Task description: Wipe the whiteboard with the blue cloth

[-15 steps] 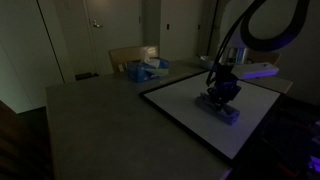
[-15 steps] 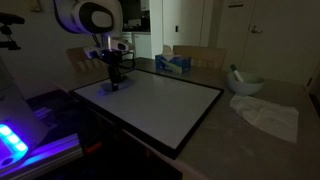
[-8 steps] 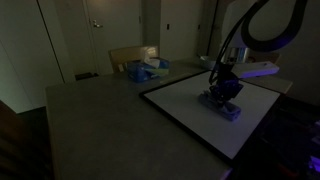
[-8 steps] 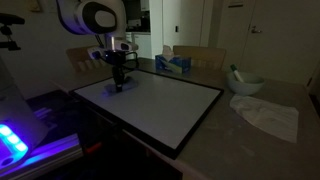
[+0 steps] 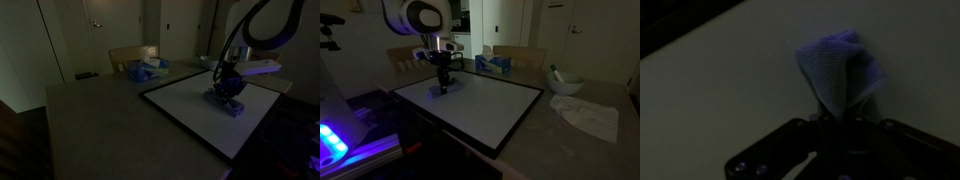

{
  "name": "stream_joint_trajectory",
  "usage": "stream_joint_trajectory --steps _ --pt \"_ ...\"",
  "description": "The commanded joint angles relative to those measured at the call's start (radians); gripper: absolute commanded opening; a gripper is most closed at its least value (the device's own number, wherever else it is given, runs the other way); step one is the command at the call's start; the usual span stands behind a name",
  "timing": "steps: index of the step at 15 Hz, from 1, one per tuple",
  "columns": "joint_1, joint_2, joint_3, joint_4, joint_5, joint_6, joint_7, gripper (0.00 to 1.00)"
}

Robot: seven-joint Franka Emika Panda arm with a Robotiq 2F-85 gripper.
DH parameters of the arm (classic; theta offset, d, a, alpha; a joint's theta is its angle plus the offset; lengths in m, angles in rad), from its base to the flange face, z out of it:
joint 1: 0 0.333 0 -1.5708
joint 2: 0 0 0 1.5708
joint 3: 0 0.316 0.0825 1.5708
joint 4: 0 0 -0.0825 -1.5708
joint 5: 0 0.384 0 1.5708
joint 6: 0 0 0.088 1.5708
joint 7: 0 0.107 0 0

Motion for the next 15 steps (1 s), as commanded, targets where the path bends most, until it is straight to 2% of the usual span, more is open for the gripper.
stream_joint_trajectory --steps 1,8,11,13,14,15 --pt "-0.03 0.091 -0.063 -0.009 -0.066 0.003 -0.039 0.03" --pt "-0.055 0.114 -0.169 0.0 -0.232 0.026 -0.091 0.03" --pt "-0.04 0.13 -0.292 0.001 -0.448 0.046 0.008 0.03" --pt "-0.042 0.101 -0.341 0.001 -0.548 0.039 0.075 0.03" --pt "-0.034 0.005 -0.278 0.001 -0.474 -0.004 0.042 0.03" --pt "-0.039 0.002 -0.289 0.001 -0.49 -0.003 0.049 0.11"
